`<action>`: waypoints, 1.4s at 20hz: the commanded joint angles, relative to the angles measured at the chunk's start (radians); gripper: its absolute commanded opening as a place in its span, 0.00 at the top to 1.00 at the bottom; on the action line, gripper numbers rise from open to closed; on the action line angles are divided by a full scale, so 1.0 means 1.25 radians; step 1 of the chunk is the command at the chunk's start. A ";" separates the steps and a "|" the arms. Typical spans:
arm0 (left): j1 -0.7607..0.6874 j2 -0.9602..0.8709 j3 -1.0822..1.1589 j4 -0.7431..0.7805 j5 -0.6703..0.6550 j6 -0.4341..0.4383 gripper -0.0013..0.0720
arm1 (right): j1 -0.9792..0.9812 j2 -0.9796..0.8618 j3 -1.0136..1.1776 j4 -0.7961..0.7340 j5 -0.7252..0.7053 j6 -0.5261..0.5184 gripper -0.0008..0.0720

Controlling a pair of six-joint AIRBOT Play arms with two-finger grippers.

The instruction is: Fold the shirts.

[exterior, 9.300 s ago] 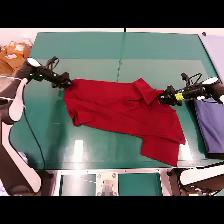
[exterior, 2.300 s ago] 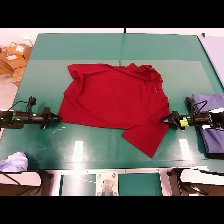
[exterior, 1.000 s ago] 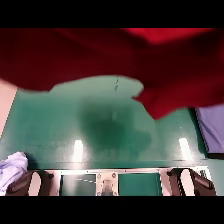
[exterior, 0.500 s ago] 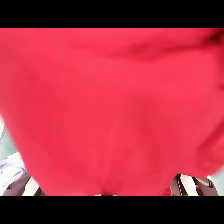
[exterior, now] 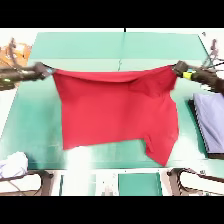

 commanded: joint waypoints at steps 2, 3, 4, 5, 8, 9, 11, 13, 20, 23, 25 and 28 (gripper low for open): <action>-0.057 -0.164 0.060 -0.003 0.115 0.008 0.96 | 0.019 -0.248 0.157 0.042 -0.007 0.024 0.96; -0.057 -0.173 0.082 -0.003 0.134 0.006 0.96 | 0.019 -0.275 0.199 0.042 -0.005 0.034 0.96; -0.057 -0.175 0.101 -0.003 0.156 0.002 0.96 | 0.020 -0.297 0.241 0.042 0.000 0.034 0.96; -0.057 -0.175 0.123 -0.002 0.174 -0.009 0.96 | 0.020 -0.311 0.277 0.042 0.005 0.037 0.96; -0.057 -0.175 0.180 0.000 0.167 -0.019 0.96 | 0.013 -0.323 0.359 0.041 0.021 0.039 0.96; -0.057 -0.175 0.192 0.008 0.162 -0.035 0.96 | 0.007 -0.323 0.377 0.040 0.029 0.039 0.96; -0.057 -0.175 0.208 0.043 0.147 -0.069 0.96 | -0.009 -0.323 0.399 0.038 0.054 0.039 0.96; -0.057 -0.175 0.213 0.075 0.114 -0.095 0.96 | -0.026 -0.322 0.403 0.038 0.098 0.039 0.96; -0.057 -0.175 0.208 0.385 -0.126 -0.261 0.96 | -0.105 -0.305 0.367 -0.181 0.406 0.064 0.97; -0.058 -0.175 0.174 0.420 -0.178 -0.268 0.96 | -0.123 -0.281 0.310 -0.258 0.437 0.067 0.97; -0.057 -0.175 0.127 0.421 -0.145 -0.268 0.96 | -0.131 -0.273 0.267 -0.280 0.437 0.066 0.97; -0.058 -0.175 0.084 0.418 -0.069 -0.265 0.96 | -0.129 -0.273 0.199 -0.282 0.408 0.062 0.97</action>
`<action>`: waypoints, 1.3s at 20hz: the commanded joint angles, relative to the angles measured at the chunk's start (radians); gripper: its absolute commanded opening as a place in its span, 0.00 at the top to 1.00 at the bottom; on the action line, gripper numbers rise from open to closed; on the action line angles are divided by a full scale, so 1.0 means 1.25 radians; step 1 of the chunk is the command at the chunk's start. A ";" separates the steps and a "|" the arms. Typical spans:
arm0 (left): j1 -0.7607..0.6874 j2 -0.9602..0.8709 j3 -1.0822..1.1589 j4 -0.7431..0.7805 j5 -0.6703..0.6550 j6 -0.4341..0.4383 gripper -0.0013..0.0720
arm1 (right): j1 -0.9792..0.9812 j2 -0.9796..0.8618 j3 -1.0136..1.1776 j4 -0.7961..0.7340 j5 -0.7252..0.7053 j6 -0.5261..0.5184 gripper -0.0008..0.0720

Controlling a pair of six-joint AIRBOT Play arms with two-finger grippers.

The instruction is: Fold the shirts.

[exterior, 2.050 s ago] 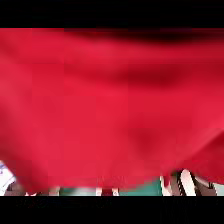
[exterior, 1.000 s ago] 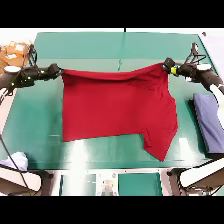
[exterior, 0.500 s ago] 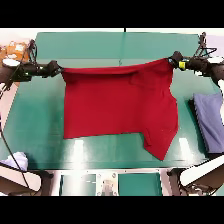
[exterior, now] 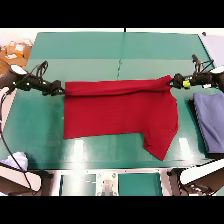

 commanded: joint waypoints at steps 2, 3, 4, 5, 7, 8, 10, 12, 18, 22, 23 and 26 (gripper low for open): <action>0.000 0.000 -0.041 0.017 0.056 -0.006 0.96 | -0.003 0.005 -0.089 -0.032 -0.029 -0.002 0.97; -0.001 0.000 -0.041 0.016 0.056 0.001 0.96 | -0.003 0.005 -0.096 -0.032 -0.032 -0.002 0.97; -0.001 0.000 -0.041 0.015 0.056 0.000 0.96 | -0.002 0.005 -0.097 -0.032 -0.031 -0.002 0.97; -0.001 0.000 -0.041 0.013 0.058 0.000 0.96 | 0.000 0.005 -0.096 -0.031 -0.030 -0.001 0.97; -0.001 0.000 -0.041 -0.018 0.052 0.000 0.96 | 0.000 0.005 -0.096 -0.030 -0.012 0.004 0.96; -0.001 0.000 -0.041 -0.040 0.042 0.000 0.95 | -0.001 0.005 -0.095 -0.031 0.004 0.008 0.95; -0.001 0.002 -0.034 -0.067 0.007 -0.001 0.50 | -0.007 0.007 -0.073 -0.037 0.055 0.009 0.64; 0.004 0.003 -0.008 -0.062 -0.056 -0.011 0.20 | -0.026 0.015 -0.035 -0.043 0.114 0.033 0.57; 0.054 0.005 0.062 0.038 -0.347 -0.153 0.96 | -0.116 0.103 -0.031 -0.119 0.262 0.125 0.96; 0.018 0.136 -0.052 0.053 -0.303 -0.163 0.96 | -0.139 0.274 -0.184 -0.206 0.232 0.181 0.97; -0.001 0.212 -0.120 0.065 -0.263 -0.164 0.96 | -0.142 0.327 -0.229 -0.260 0.220 0.222 0.97; -0.072 0.499 -0.396 0.090 -0.085 -0.216 0.96 | -0.149 0.502 -0.384 -0.422 0.211 0.382 0.97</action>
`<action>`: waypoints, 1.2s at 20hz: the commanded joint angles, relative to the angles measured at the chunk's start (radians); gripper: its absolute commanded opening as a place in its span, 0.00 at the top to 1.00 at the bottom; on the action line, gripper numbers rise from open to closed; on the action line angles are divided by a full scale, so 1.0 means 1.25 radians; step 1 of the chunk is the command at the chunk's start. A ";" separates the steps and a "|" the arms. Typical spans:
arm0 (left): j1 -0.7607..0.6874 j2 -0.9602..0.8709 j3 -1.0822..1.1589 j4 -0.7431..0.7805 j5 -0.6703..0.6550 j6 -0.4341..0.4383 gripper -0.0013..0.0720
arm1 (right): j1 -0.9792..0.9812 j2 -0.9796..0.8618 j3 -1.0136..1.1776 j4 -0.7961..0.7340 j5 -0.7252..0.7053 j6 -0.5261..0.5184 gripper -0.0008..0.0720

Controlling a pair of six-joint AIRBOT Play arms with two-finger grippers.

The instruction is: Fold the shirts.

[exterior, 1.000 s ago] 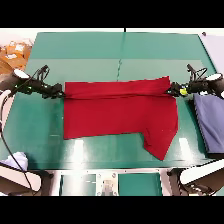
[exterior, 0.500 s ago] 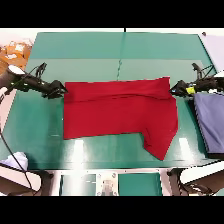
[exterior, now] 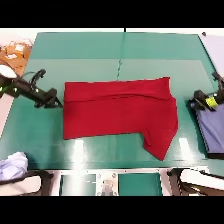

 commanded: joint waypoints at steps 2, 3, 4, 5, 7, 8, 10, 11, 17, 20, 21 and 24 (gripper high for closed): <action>-0.131 0.397 -0.396 0.013 0.256 -0.132 0.96 | -0.007 0.239 -0.229 -0.137 -0.035 0.150 0.96; -0.174 0.459 -0.472 0.012 0.287 -0.178 0.96 | -0.007 0.267 -0.271 -0.129 -0.046 0.150 0.96; -0.214 0.498 -0.530 0.008 0.302 -0.218 0.94 | -0.007 0.283 -0.307 -0.117 -0.062 0.150 0.96; -0.252 0.519 -0.576 0.003 0.311 -0.253 0.47 | -0.008 0.285 -0.333 -0.102 -0.073 0.151 0.85; -0.307 0.518 -0.636 0.003 0.369 -0.324 0.00 | -0.007 0.285 -0.374 -0.048 -0.097 0.156 0.50; -0.328 0.517 -0.660 -0.006 0.439 -0.352 0.00 | -0.007 0.285 -0.390 -0.012 -0.104 0.155 0.51; -0.368 0.514 -0.695 -0.016 0.619 -0.400 0.00 | -0.001 0.285 -0.412 0.018 -0.116 0.155 0.51; -0.381 0.513 -0.706 -0.018 0.681 -0.421 0.00 | 0.001 0.285 -0.416 0.015 -0.117 0.155 0.51; -0.468 0.409 -0.715 -0.116 0.790 -0.461 0.00 | 0.001 0.285 -0.418 0.015 -0.106 0.156 0.51; -0.490 0.335 -0.707 -0.115 0.839 -0.459 0.69 | 0.001 0.285 -0.421 0.014 -0.078 0.165 0.44; -0.490 0.340 -0.703 -0.108 0.832 -0.450 0.89 | 0.001 0.285 -0.422 0.014 -0.068 0.168 0.39; -0.468 0.345 -0.667 -0.063 0.736 -0.397 0.96 | 0.001 0.285 -0.437 0.006 -0.057 0.181 0.39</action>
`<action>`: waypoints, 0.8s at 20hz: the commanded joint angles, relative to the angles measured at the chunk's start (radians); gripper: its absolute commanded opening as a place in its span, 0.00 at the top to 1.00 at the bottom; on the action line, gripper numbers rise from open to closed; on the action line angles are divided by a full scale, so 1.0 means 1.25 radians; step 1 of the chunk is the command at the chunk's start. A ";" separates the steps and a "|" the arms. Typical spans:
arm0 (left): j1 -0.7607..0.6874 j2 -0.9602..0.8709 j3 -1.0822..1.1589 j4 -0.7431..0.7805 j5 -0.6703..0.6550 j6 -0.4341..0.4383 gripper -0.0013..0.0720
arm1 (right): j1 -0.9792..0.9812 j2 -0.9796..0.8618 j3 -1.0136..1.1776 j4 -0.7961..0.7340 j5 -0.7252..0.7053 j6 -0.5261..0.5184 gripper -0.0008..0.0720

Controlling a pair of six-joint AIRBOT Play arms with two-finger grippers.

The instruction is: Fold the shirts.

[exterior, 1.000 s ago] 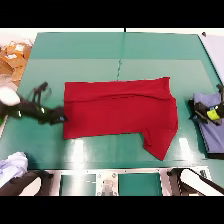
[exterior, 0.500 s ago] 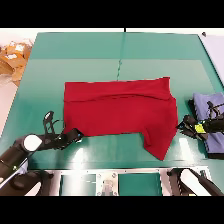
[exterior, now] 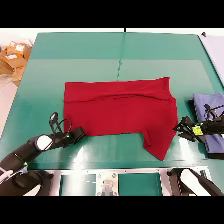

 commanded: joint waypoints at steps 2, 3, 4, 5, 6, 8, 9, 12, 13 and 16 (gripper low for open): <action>0.039 -0.012 0.037 0.068 -0.070 0.035 0.96 | 0.001 0.001 -0.032 -0.037 0.026 0.033 0.37; 0.052 -0.012 0.044 0.077 -0.071 0.038 0.96 | 0.001 0.001 -0.049 -0.037 0.022 0.035 0.37; 0.064 -0.012 0.048 0.082 -0.070 0.058 0.96 | 0.001 0.001 -0.068 -0.029 0.006 0.035 0.37; 0.075 -0.012 0.048 0.087 -0.073 0.063 0.96 | 0.001 0.001 -0.089 -0.015 -0.009 0.034 0.37; 0.092 -0.012 0.048 0.090 -0.080 0.064 0.96 | 0.001 0.001 -0.114 -0.003 -0.022 0.021 0.37; 0.135 -0.012 0.048 0.090 -0.096 0.089 0.96 | 0.001 0.001 -0.169 0.012 -0.063 0.003 0.37; 0.156 -0.012 0.048 0.089 -0.098 0.107 0.96 | 0.001 0.001 -0.196 0.032 -0.092 -0.020 0.37; 0.184 -0.012 0.053 0.089 -0.098 0.153 0.96 | 0.001 0.001 -0.248 0.173 -0.152 -0.117 0.46; 0.184 -0.012 0.063 0.086 -0.100 0.162 0.96 | 0.001 0.001 -0.253 0.231 -0.152 -0.162 0.58; 0.184 -0.012 0.091 0.087 -0.113 0.159 0.95 | 0.001 0.001 -0.254 0.277 -0.148 -0.223 0.96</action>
